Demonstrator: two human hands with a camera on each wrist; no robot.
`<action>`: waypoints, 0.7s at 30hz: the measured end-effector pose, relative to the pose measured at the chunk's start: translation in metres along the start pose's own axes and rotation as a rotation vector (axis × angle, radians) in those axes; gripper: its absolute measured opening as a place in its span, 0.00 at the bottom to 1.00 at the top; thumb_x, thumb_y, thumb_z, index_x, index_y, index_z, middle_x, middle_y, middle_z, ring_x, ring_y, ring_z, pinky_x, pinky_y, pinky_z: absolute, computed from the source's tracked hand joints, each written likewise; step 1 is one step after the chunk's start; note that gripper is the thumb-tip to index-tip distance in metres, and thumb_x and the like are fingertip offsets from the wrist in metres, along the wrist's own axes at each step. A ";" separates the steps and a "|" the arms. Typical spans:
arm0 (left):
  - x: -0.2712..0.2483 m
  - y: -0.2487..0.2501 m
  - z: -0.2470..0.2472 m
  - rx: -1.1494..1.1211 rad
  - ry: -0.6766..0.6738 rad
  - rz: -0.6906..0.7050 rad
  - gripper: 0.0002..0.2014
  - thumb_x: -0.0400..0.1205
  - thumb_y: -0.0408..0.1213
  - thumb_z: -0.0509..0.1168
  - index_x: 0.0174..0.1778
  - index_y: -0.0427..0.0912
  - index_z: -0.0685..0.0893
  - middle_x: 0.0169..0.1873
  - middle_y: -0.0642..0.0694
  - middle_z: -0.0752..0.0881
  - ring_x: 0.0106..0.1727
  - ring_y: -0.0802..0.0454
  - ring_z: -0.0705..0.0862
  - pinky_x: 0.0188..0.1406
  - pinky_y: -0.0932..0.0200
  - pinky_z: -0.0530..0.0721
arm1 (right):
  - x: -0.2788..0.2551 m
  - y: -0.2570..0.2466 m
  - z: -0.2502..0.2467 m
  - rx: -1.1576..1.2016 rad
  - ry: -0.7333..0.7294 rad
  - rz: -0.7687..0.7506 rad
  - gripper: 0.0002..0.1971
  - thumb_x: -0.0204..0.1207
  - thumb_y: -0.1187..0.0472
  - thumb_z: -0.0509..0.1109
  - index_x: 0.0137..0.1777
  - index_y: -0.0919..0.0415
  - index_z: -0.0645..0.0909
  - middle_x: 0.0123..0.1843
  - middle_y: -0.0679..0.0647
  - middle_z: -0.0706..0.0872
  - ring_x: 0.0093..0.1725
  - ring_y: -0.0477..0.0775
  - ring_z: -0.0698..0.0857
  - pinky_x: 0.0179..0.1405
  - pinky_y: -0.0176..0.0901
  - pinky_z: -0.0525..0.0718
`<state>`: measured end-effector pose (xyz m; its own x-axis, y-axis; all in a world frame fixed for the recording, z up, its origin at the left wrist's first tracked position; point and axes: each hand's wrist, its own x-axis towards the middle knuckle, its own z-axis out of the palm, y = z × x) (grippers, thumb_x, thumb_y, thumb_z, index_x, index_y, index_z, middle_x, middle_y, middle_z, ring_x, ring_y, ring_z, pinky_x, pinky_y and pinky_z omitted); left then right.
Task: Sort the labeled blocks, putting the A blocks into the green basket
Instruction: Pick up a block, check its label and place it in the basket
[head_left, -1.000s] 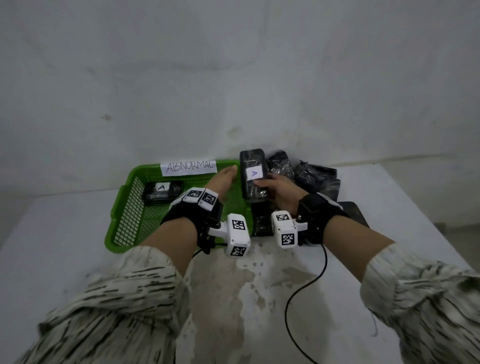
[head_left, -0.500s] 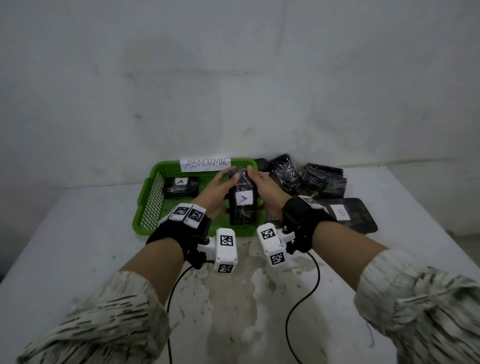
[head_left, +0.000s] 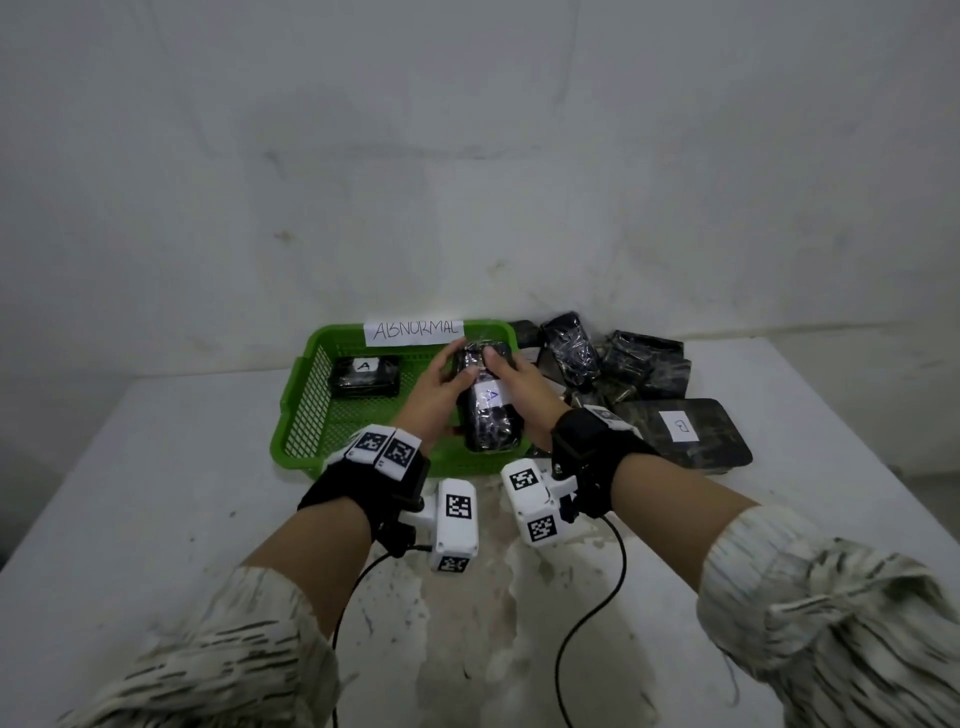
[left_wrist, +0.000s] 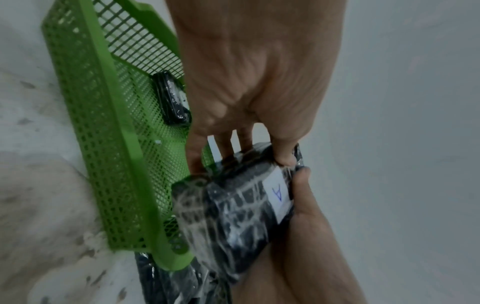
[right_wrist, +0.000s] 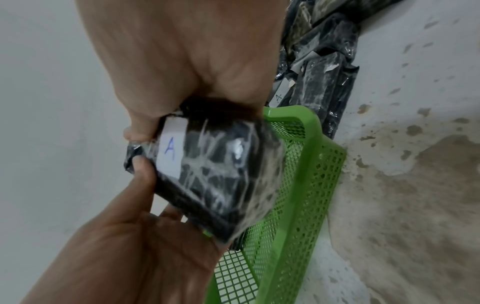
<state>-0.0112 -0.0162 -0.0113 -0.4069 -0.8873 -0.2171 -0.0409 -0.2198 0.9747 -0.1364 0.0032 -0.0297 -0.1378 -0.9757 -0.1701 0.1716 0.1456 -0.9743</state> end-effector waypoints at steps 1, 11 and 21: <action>0.000 0.000 0.000 -0.022 0.017 0.003 0.24 0.85 0.36 0.59 0.77 0.55 0.67 0.69 0.41 0.76 0.57 0.47 0.81 0.51 0.44 0.83 | -0.001 -0.001 0.002 -0.010 0.004 0.021 0.18 0.84 0.48 0.61 0.67 0.57 0.77 0.68 0.61 0.83 0.68 0.61 0.82 0.71 0.61 0.77; -0.008 -0.004 -0.008 0.051 -0.043 -0.036 0.31 0.86 0.38 0.57 0.82 0.58 0.50 0.79 0.45 0.66 0.69 0.51 0.72 0.60 0.46 0.76 | -0.016 -0.001 0.009 -0.171 -0.053 0.162 0.33 0.85 0.41 0.52 0.82 0.61 0.59 0.80 0.58 0.69 0.79 0.58 0.69 0.70 0.46 0.68; -0.007 -0.012 -0.019 -0.078 -0.083 -0.102 0.31 0.84 0.38 0.60 0.80 0.65 0.55 0.75 0.46 0.71 0.66 0.43 0.76 0.51 0.43 0.82 | -0.016 -0.001 0.015 -0.085 -0.043 0.136 0.27 0.85 0.45 0.57 0.76 0.62 0.69 0.70 0.57 0.80 0.69 0.57 0.80 0.71 0.56 0.77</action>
<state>0.0091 -0.0148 -0.0227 -0.4784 -0.8228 -0.3067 -0.0165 -0.3408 0.9400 -0.1197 0.0160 -0.0243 -0.0772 -0.9518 -0.2968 0.1025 0.2885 -0.9520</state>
